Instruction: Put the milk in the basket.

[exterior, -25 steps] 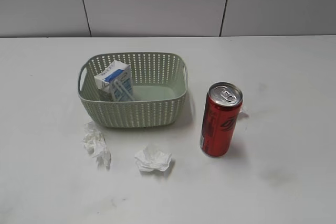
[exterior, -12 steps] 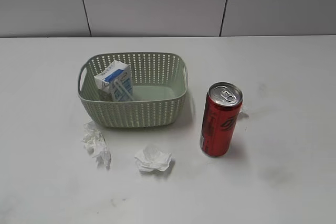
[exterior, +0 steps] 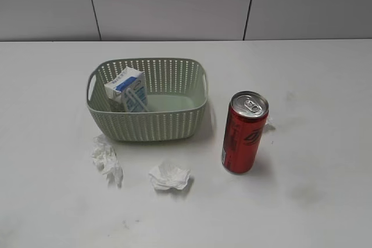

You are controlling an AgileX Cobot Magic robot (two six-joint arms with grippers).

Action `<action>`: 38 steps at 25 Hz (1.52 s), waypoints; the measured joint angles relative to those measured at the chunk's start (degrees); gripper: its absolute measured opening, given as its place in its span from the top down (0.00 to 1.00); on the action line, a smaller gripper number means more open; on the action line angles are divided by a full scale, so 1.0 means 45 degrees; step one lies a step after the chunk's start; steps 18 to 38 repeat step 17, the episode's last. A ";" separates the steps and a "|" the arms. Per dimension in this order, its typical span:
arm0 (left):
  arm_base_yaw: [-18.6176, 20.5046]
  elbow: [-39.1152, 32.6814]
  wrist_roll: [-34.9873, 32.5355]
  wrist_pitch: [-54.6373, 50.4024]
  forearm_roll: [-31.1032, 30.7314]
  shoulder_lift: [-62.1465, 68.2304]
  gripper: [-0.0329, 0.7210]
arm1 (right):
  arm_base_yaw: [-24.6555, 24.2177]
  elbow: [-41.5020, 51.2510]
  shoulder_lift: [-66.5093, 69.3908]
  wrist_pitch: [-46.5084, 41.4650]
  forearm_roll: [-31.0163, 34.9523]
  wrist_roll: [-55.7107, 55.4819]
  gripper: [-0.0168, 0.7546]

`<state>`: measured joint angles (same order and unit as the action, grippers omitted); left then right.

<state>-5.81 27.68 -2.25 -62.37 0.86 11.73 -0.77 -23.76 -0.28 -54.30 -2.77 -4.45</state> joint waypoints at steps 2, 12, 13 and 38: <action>0.0000 0.0000 0.0000 0.0005 0.0000 0.0000 0.23 | 0.0000 0.0000 0.0000 0.0000 0.0000 0.0000 0.26; 0.0787 -0.0009 0.0000 0.0059 0.0038 -0.1596 0.35 | 0.0000 0.0000 0.0000 0.0000 0.0000 0.0000 0.26; 0.0811 -0.0009 0.0000 0.0059 0.0038 -0.1806 0.36 | 0.0000 0.0000 0.0000 0.0000 0.0000 0.0000 0.26; 0.0848 -0.0009 0.0000 0.0046 0.0038 -0.2612 0.39 | 0.0000 0.0000 0.0000 0.0000 0.0000 0.0000 0.26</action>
